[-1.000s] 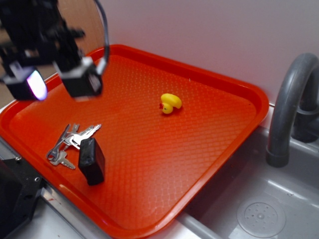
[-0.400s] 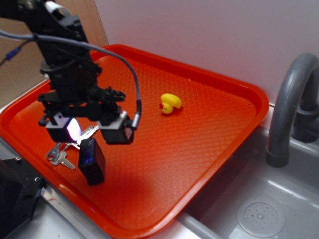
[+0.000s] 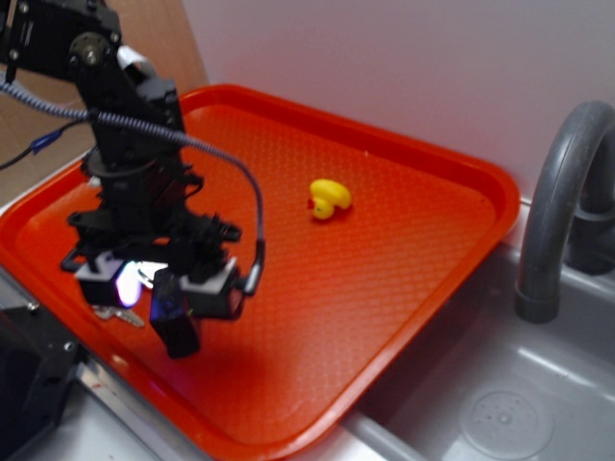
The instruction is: Grab the black box.
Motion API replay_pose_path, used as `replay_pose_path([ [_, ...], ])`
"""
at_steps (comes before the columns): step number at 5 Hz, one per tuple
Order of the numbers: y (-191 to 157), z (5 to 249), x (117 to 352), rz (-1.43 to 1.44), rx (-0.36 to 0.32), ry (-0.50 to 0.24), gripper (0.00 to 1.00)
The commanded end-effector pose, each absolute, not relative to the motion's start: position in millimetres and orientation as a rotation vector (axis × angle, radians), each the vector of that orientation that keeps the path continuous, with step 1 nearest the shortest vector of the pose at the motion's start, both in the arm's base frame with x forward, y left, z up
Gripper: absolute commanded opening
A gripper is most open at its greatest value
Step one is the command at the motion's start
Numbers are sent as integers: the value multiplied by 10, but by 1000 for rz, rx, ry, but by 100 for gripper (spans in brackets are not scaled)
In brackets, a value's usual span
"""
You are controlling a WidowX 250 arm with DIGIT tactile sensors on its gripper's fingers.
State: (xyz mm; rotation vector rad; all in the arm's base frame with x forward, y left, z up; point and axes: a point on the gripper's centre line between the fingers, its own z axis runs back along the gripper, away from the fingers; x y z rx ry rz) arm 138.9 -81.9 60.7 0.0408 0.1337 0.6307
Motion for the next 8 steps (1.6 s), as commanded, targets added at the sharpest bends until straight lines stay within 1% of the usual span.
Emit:
replay_pose_path([
  [1, -756, 982, 1203, 655, 7, 64, 100],
  [2, -762, 876, 1217, 632, -21, 59, 100],
  [3, -788, 802, 1311, 612, -54, 86, 100],
  [4, -773, 732, 1437, 623, -55, 98, 100],
  [5, -748, 670, 1505, 637, -50, 110, 100],
  [6, -765, 532, 1531, 646, -22, 124, 100],
  [7, -756, 359, 1496, 651, 32, 134, 100],
  [8, -746, 250, 1453, 650, 76, 135, 0],
])
